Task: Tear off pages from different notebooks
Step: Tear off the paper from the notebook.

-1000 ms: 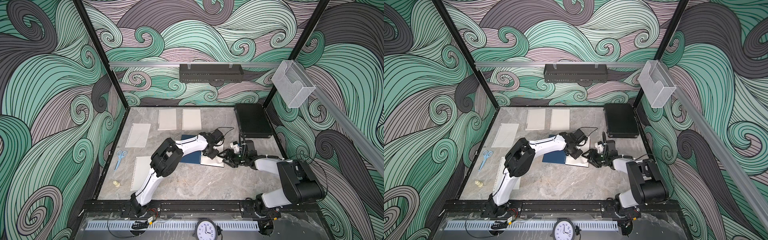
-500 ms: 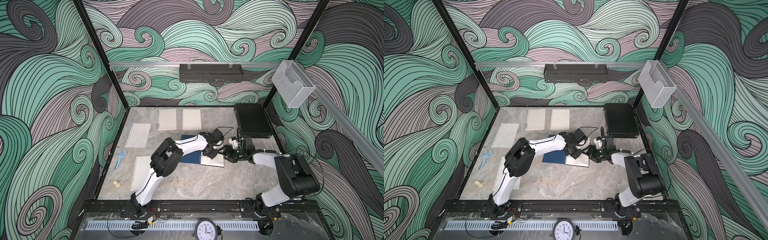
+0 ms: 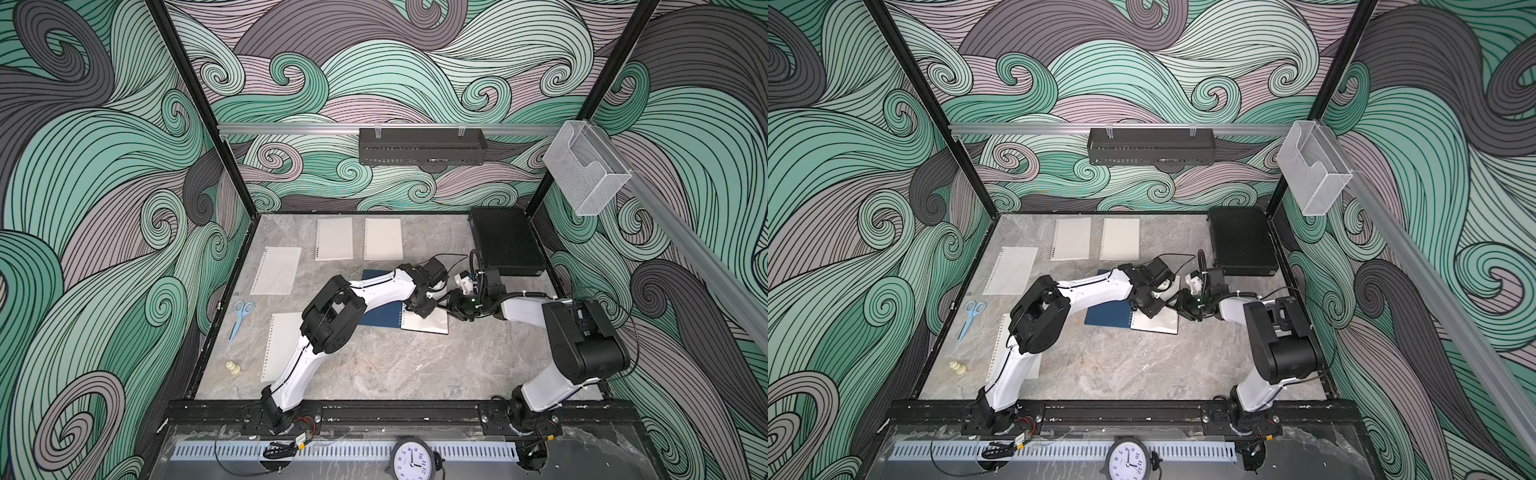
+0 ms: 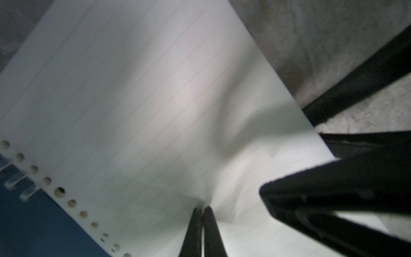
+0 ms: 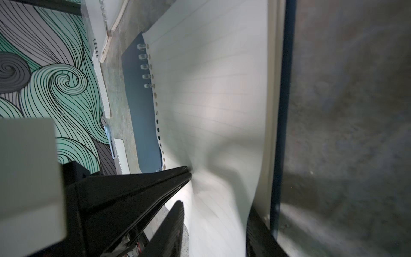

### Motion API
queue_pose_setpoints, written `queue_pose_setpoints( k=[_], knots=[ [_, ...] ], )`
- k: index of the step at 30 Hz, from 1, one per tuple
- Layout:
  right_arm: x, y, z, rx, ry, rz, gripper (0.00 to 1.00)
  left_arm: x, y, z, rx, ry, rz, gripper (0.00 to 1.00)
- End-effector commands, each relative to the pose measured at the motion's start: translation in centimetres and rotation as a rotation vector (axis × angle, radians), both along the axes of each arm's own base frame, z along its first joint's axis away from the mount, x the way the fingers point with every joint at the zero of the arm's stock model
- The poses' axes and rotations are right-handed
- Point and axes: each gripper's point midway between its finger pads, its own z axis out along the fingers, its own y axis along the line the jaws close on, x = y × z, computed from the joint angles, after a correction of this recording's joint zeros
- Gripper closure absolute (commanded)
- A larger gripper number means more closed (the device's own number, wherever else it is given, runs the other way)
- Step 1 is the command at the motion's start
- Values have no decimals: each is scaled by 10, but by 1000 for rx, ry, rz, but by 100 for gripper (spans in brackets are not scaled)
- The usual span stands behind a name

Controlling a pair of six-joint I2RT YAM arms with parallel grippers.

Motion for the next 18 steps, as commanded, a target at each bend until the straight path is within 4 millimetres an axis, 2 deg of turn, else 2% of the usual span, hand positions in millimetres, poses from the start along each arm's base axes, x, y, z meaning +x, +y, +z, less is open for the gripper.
queue_pose_setpoints(
  k=[1,7,12,18],
  knots=[
    [2,-3,-4,-22,3,3,68,-80,61,-88,266,345,-30,100],
    [1,-4,-7,-38,6,6,96,-72,56,-80,246,310,-22,100],
    [1,-5,-9,-55,6,25,100,-54,44,-59,176,261,5,100],
    [1,-6,-9,-62,7,35,100,-28,29,-24,74,188,32,87]
  ],
)
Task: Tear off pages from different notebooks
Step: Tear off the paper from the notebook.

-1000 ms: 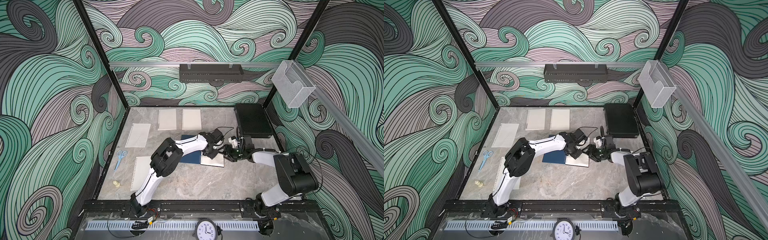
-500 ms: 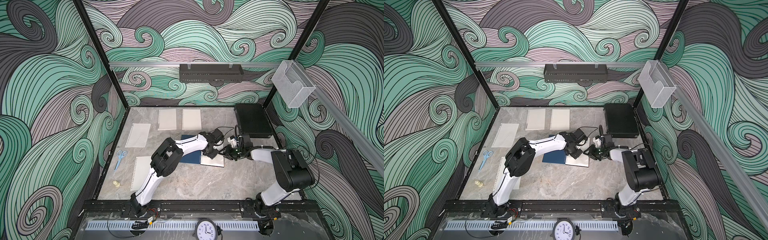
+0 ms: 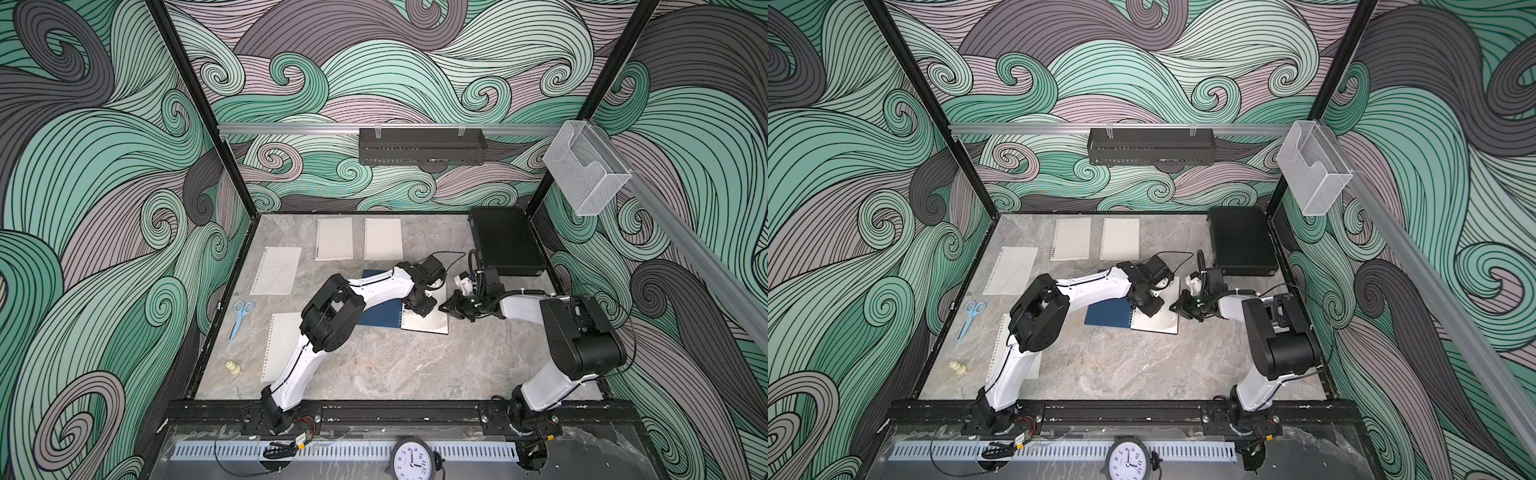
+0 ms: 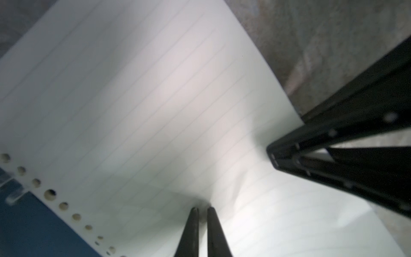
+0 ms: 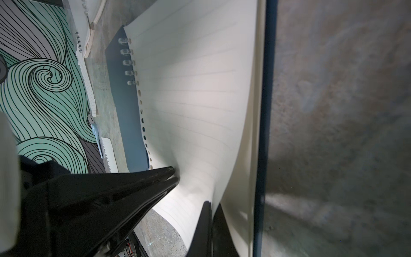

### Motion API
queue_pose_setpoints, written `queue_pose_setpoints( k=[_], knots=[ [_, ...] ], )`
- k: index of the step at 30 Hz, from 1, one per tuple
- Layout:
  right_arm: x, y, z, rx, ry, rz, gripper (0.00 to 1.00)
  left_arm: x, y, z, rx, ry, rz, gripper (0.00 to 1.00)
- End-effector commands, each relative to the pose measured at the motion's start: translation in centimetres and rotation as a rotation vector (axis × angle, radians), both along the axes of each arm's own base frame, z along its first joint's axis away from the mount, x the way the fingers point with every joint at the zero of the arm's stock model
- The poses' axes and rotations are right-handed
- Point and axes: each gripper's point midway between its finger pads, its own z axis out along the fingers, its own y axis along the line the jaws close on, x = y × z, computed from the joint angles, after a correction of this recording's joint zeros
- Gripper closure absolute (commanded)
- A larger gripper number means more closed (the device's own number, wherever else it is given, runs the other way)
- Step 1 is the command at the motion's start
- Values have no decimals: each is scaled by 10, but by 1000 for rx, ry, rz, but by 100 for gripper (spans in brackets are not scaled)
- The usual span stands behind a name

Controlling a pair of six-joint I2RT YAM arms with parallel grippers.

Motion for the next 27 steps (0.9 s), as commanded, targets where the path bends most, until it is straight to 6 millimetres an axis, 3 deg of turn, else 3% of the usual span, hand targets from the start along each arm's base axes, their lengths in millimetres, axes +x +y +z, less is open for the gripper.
queue_pose_setpoints(
  k=[1,12,19,27],
  knots=[
    [3,-2,1,-15,-6,12,100,-29,29,-29,102,157,15,85],
    [0,-5,1,-35,-11,12,100,11,15,20,-66,85,92,77],
    [0,-4,3,-31,-18,16,90,42,35,36,-135,36,235,68],
    [4,-3,7,-25,-32,16,82,46,50,33,-186,74,289,61]
  ],
)
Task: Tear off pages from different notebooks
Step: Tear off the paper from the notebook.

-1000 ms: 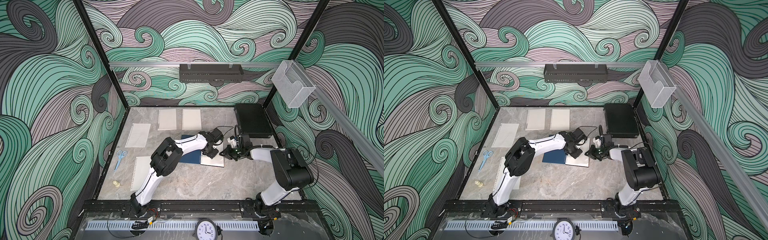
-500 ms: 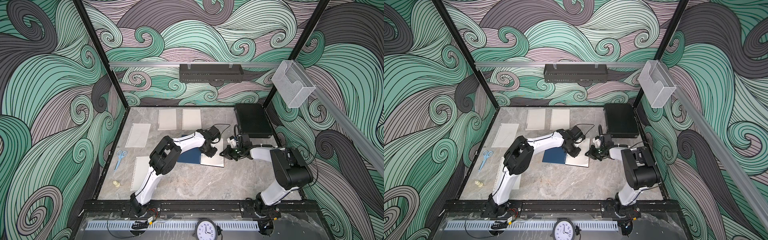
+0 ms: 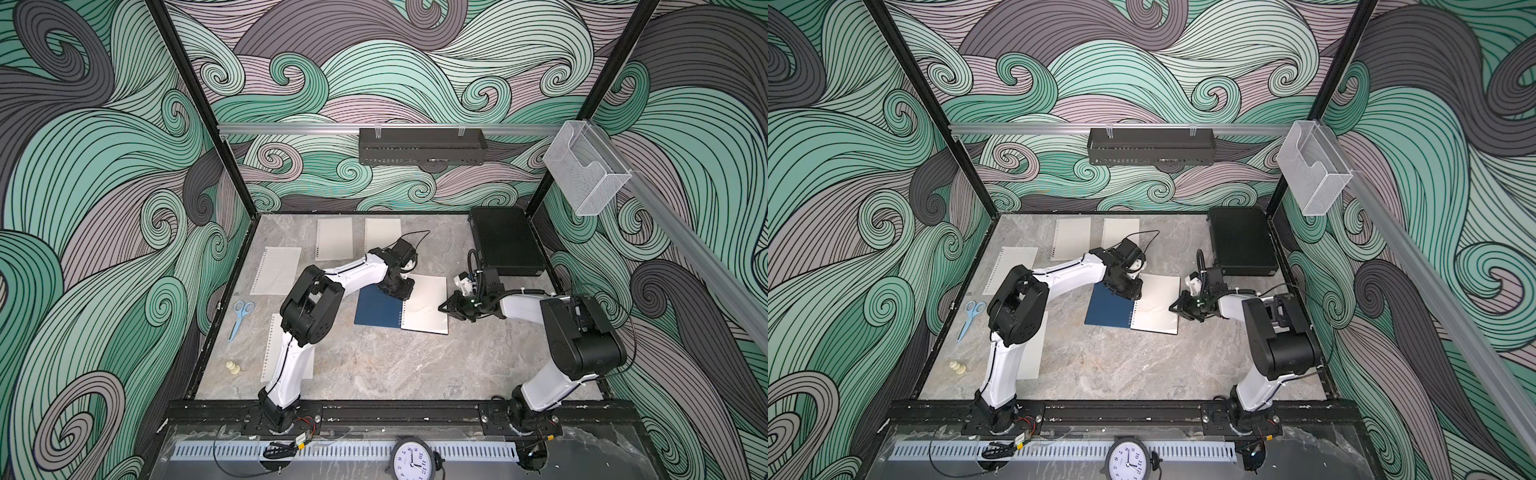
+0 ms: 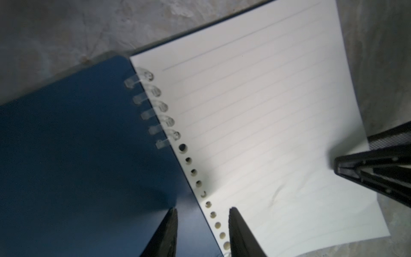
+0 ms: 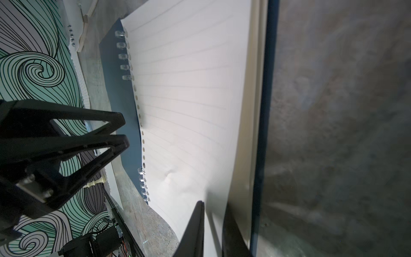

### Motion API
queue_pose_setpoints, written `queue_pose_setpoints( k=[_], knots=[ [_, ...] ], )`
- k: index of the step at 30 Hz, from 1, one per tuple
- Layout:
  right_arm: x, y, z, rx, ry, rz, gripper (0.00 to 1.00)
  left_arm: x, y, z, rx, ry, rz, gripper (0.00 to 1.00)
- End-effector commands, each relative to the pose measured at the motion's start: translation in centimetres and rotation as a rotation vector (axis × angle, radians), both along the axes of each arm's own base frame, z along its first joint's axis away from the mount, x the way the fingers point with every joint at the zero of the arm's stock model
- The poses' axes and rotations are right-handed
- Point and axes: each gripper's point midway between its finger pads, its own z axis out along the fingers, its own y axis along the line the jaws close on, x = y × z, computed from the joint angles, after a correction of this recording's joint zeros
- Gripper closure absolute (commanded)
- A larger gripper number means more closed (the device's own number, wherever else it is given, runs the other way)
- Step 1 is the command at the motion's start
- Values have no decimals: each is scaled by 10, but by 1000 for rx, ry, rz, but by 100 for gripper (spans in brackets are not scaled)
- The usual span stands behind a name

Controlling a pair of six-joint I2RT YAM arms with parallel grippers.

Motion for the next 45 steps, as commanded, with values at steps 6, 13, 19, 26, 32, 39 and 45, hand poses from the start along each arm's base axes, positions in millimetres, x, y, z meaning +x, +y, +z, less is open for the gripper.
queue_pose_setpoints(
  k=[6,13,19,26,32,39,45],
  knots=[
    [10,-2,9,-9,-42,-7,78,-5,-5,4,-44,17,6,60],
    [15,-4,11,-9,-57,-26,67,-8,-3,-2,-31,33,-5,59],
    [26,-8,17,0,-88,-57,62,-16,-10,-7,-58,68,-30,59],
    [40,-4,21,21,-103,-56,61,-22,-15,-14,-65,94,-45,59],
    [44,-1,26,39,-122,-50,62,-26,-19,-19,-73,113,-56,60],
    [62,2,30,35,-143,-41,62,-27,-20,-19,-77,117,-62,60],
    [82,5,32,26,-155,-26,62,-29,-20,-20,-79,121,-63,60]
  ],
)
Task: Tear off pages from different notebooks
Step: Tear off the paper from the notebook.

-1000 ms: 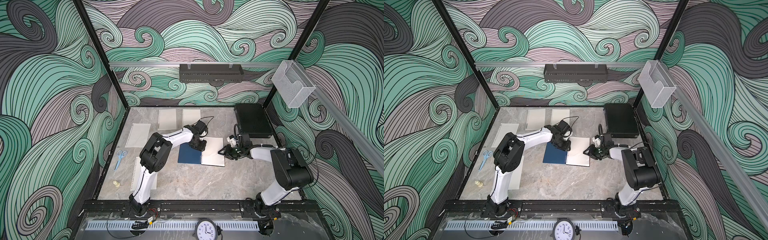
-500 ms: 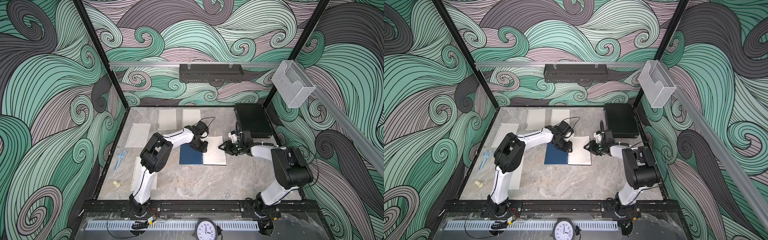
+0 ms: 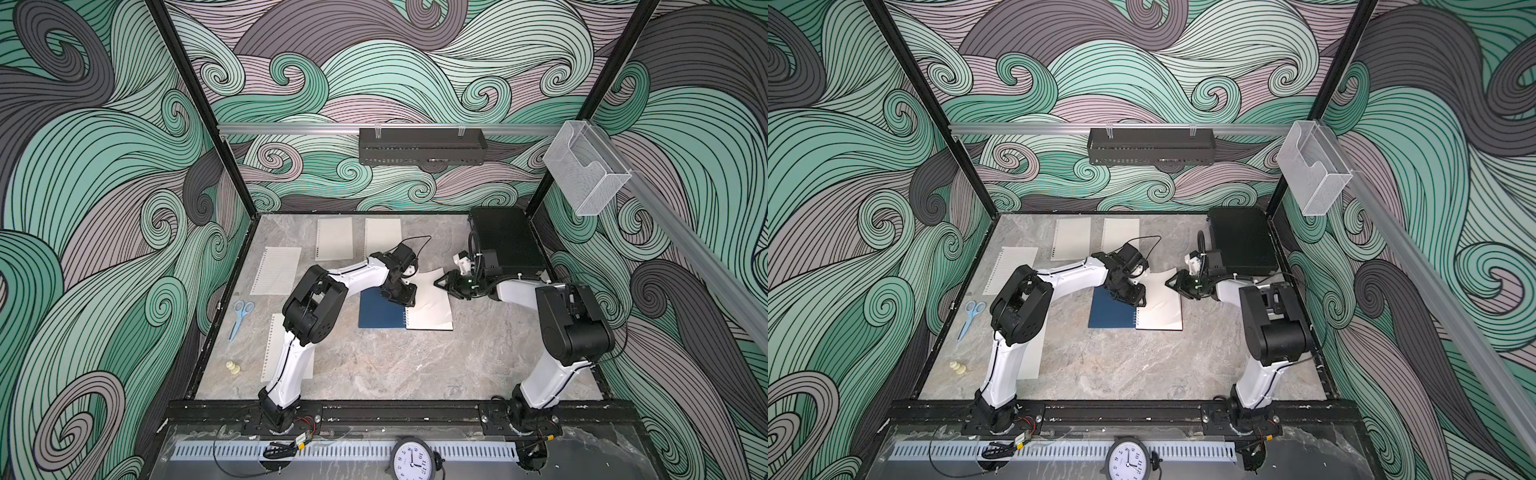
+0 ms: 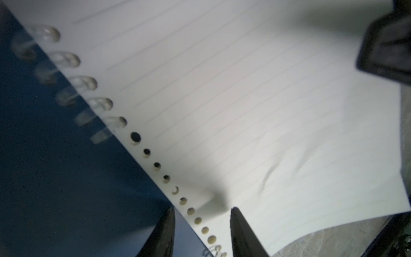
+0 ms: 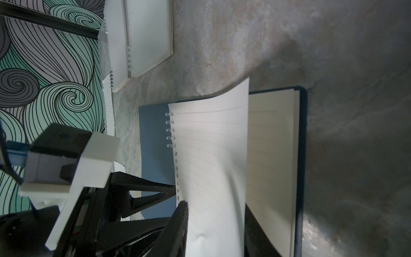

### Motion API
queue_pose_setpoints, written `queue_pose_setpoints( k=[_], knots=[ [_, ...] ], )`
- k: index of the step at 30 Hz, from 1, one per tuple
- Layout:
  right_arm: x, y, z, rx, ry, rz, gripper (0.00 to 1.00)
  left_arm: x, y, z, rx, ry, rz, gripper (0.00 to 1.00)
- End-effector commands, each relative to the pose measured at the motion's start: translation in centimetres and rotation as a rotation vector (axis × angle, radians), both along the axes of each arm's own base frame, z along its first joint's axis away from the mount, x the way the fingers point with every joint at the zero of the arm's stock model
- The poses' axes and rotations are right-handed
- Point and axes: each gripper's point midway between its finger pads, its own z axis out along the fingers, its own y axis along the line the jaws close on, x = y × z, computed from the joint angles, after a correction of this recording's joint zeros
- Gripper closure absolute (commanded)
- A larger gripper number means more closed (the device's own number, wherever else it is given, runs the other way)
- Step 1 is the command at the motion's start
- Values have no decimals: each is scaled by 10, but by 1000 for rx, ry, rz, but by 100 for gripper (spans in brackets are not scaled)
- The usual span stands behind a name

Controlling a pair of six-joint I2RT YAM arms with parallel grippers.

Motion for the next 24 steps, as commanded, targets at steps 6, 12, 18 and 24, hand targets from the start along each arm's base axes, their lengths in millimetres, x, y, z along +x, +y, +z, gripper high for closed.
queue_pose_setpoints(
  k=[6,12,18,24],
  knots=[
    [25,2,1,-20,-16,27,64,-11,-5,-7,-14,33,-32,60],
    [35,2,-1,-42,-13,40,67,-17,-10,-6,-35,43,-42,60],
    [40,0,-2,-74,-16,55,71,-18,-13,-5,-48,47,-42,60],
    [47,-2,-3,-110,-18,70,80,-18,-15,-2,-59,44,-47,60]
  ],
)
